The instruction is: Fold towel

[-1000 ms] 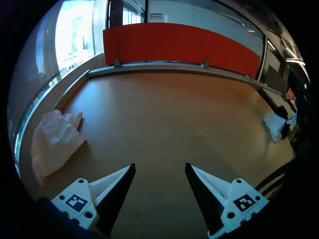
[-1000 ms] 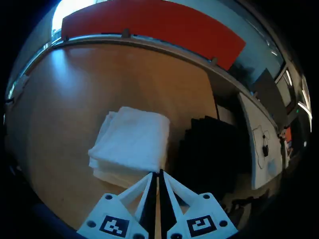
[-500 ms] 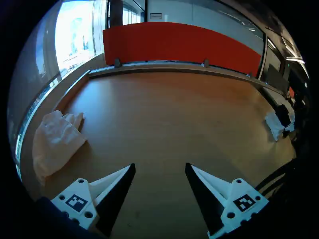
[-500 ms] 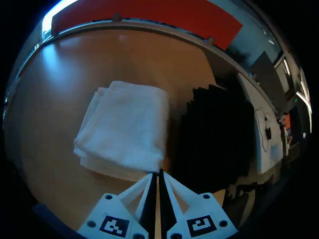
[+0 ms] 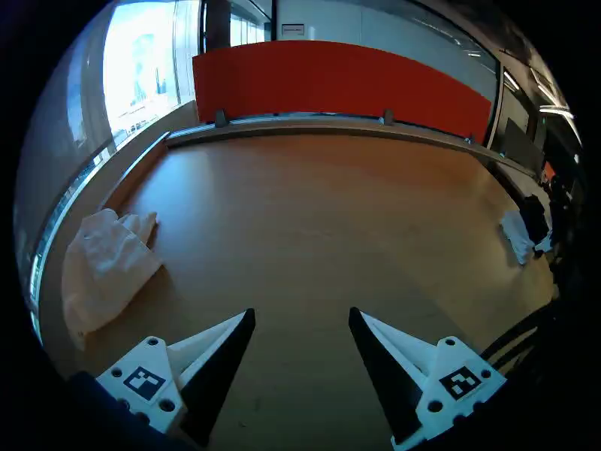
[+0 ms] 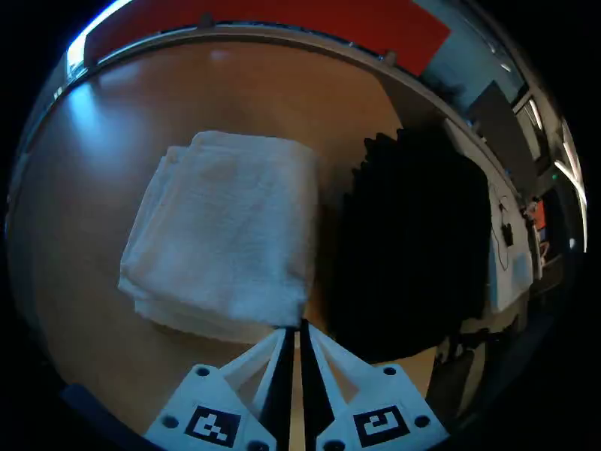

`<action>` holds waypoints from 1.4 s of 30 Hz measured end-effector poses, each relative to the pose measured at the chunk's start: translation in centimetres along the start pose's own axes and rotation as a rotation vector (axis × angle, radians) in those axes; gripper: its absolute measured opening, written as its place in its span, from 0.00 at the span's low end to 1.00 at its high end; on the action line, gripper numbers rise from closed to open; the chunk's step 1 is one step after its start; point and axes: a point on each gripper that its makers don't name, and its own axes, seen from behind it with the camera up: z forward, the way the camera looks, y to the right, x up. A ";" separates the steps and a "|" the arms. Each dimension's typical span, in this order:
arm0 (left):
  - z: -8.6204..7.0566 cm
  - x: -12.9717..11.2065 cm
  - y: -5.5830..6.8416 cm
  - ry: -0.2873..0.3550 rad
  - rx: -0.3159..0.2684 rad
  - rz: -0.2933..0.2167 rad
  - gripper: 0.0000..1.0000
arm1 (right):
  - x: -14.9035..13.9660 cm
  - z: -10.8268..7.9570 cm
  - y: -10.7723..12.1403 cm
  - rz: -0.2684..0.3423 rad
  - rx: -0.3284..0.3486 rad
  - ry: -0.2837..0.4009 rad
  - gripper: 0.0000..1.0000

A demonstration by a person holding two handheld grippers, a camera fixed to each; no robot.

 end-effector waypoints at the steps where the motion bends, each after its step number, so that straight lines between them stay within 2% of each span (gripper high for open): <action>1: 0.0 0.0 0.0 0.000 0.000 0.000 0.92 | 0.0 0.0 0.1 0.001 -0.002 0.002 0.09; 4: 0.0 0.1 0.0 0.002 0.000 -0.001 0.92 | 0.1 -0.3 0.3 0.004 -0.009 0.011 0.17; 7: 0.0 0.3 0.0 0.005 -0.001 -0.002 0.92 | 0.3 -0.8 0.7 0.007 -0.019 0.026 0.29; 12: 0.1 0.5 0.0 0.008 -0.004 -0.003 0.93 | 0.6 -1.9 1.4 0.004 -0.033 0.053 0.42; 18: 0.1 0.8 0.2 0.014 -0.008 -0.002 0.92 | 0.9 -3.0 2.0 -0.012 -0.060 0.073 0.43; 20: 0.1 0.9 0.2 0.016 -0.010 -0.002 0.92 | 0.9 -3.3 2.2 -0.012 -0.066 0.079 0.46; 30: 0.1 0.9 0.4 0.020 -0.018 0.000 0.92 | 1.9 -4.1 2.1 0.001 -0.066 0.128 0.93; 42: 0.0 1.0 0.3 0.028 -0.021 -0.002 0.92 | 3.2 -4.9 1.4 0.013 -0.061 0.180 0.95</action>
